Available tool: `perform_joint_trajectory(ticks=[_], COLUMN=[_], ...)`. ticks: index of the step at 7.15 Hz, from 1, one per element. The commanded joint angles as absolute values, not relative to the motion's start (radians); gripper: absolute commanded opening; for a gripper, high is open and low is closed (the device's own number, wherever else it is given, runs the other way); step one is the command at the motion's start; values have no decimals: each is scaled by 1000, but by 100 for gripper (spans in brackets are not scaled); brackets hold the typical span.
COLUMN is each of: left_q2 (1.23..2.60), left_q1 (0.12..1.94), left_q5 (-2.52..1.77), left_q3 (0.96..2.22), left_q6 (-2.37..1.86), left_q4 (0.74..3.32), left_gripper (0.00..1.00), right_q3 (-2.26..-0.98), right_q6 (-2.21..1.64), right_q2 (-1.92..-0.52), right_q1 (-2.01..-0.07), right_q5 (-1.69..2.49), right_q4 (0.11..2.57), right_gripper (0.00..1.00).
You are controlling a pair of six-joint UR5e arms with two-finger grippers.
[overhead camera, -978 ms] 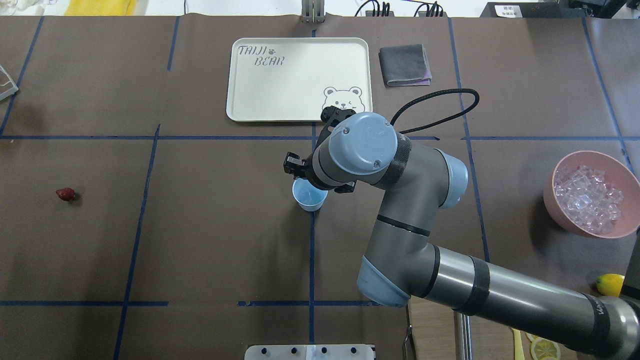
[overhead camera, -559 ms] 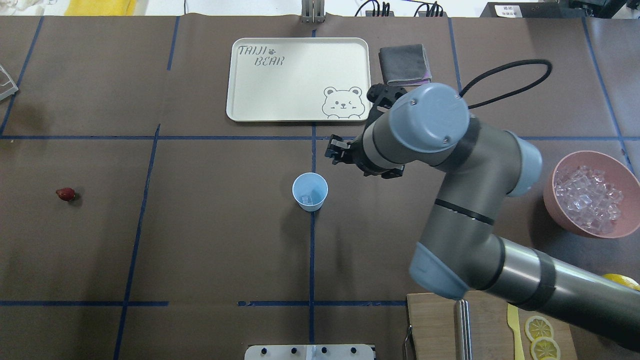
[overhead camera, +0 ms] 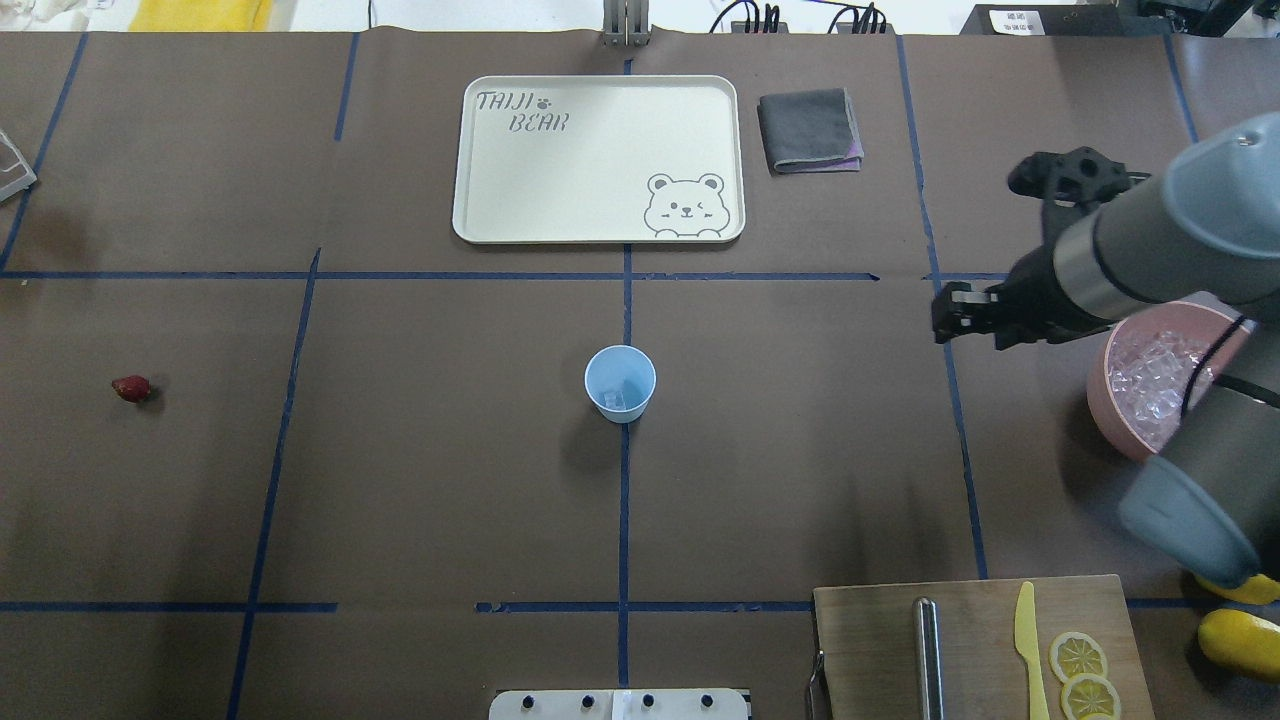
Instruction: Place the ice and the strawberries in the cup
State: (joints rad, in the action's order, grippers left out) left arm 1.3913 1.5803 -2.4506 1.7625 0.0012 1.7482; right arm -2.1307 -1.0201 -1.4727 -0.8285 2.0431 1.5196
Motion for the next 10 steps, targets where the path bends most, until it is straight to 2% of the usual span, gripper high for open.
perform_joint_trajectory(ticks=[1,2,3,4,10], left_q2=[1391,1390,1390,1390,1390], left_q1=[1582,1582,1582,1582,1580], left_q5=[-2453,-2453,-2453,-2456,-2456], left_q3=[1764,1769,1769,1769,1766], left_q6=[2,2,2,2,2], left_q4=[1749,1749,1749,1749,1749], left_gripper=[100,100,100,100,100], right_q3=[-2128,-2056,-2013,-1990,-1893], right_q6=[-690,-510,-441,-428,-413], right_q2=[-1652,-1670,-1671,-1667,-1658], right_q1=[-979,-1056,-1080,-1080,-1074], right_q5=[2174,2254,2288,2286,2292], right_q4=[1496,1496,1494,1493,1493], right_gripper=[63,67,83,84,78])
